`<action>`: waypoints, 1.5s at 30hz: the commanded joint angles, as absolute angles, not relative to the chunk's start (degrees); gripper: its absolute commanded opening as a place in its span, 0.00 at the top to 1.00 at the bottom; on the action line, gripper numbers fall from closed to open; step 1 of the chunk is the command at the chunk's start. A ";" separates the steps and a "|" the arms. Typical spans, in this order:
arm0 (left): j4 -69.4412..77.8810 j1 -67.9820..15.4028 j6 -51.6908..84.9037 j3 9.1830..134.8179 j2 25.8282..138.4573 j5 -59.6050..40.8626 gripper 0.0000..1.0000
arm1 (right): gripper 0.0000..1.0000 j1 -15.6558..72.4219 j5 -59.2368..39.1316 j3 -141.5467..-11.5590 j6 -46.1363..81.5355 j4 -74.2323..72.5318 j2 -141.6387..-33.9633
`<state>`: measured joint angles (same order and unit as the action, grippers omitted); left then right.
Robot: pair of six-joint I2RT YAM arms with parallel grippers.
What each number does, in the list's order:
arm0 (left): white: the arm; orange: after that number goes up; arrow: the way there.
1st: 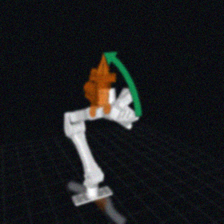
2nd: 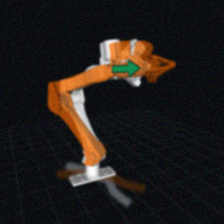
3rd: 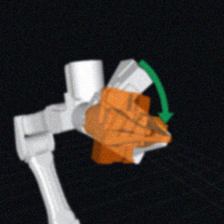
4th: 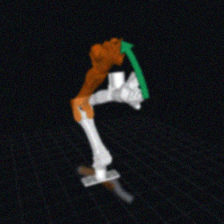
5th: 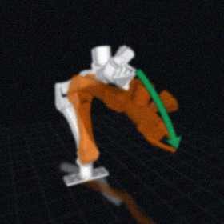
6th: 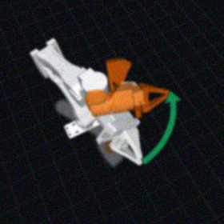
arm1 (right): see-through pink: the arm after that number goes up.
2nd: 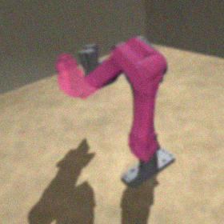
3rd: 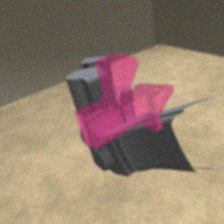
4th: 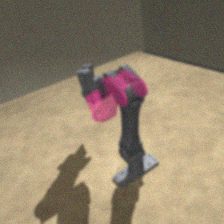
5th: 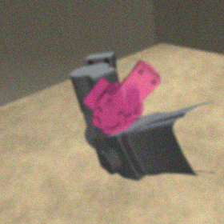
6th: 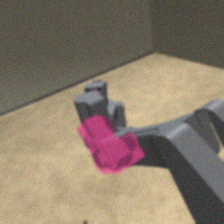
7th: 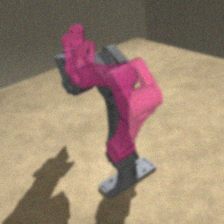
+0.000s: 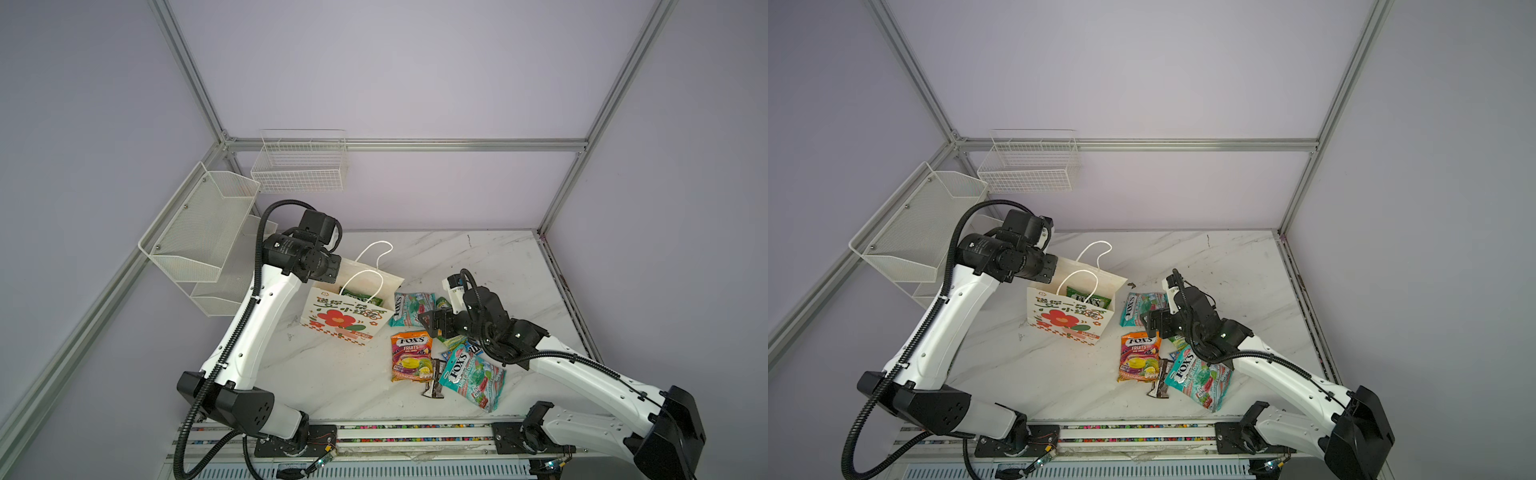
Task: Place the snacks into the paper bag
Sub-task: 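Move the right gripper down toward the orange Fox's Fruits candy bag, then close the right gripper on the orange Fruits candy bag's top edge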
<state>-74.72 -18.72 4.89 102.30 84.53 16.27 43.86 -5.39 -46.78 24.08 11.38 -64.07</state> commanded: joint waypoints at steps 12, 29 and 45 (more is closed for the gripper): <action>-70.65 -19.69 7.37 107.01 83.41 14.18 1.00 | 0.12 43.68 -5.95 -43.30 25.84 10.20 -66.27; -70.78 -20.30 7.40 107.10 82.32 13.28 1.00 | 0.15 43.68 -10.49 -38.11 28.74 6.42 -70.39; -71.08 -20.56 7.38 107.05 81.48 13.27 1.00 | 0.19 43.68 -12.67 -35.87 29.70 -0.09 -77.99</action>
